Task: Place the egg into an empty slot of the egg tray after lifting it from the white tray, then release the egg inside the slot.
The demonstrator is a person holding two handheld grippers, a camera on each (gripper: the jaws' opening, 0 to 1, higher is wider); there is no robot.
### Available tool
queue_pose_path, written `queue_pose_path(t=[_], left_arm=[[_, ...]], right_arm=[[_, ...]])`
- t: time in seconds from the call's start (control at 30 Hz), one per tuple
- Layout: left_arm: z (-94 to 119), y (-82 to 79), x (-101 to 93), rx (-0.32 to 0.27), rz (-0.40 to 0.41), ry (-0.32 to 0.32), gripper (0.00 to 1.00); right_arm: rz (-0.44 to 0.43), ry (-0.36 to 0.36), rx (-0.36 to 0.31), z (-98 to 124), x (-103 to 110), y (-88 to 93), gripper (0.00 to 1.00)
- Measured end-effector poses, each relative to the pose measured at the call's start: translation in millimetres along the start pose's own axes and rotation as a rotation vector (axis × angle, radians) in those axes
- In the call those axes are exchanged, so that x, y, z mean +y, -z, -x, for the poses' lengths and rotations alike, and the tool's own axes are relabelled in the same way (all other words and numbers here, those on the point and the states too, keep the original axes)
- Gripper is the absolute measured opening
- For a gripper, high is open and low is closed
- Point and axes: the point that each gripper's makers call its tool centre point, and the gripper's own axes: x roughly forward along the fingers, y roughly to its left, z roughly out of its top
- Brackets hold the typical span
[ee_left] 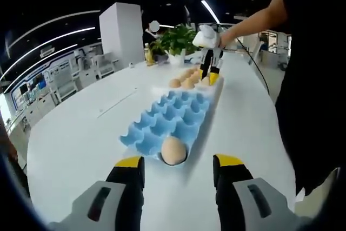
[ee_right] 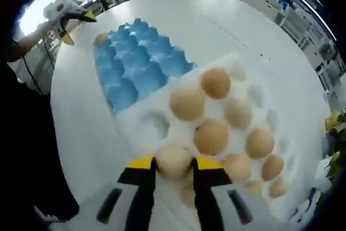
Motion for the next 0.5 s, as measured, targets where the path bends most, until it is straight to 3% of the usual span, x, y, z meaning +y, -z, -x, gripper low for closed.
queue_pose_path(t=[0.13, 0.27, 0.4, 0.5], left_arm=[[-0.2, -0.2, 0.3, -0.003, 0.003, -0.004, 0.51], [-0.8, 0.5, -0.6, -0.002, 0.002, -0.002, 0.50], [0.4, 0.0, 0.3, -0.009, 0.002, -0.006, 0.50], [1.6, 2.0, 1.7, -0.003, 0.002, -0.006, 0.50]], right_arm=[[0.037, -0.014, 0.021, -2.0, 2.0, -0.3, 0.28], [-0.096, -0.019, 0.033, -1.0, 0.8, 0.5, 0.27], [-0.068, 0.006, 0.047, 0.8, 2.1, -0.8, 0.26], [-0.098, 0.015, 0.032, 5.1, 0.2, -0.5, 0.26]])
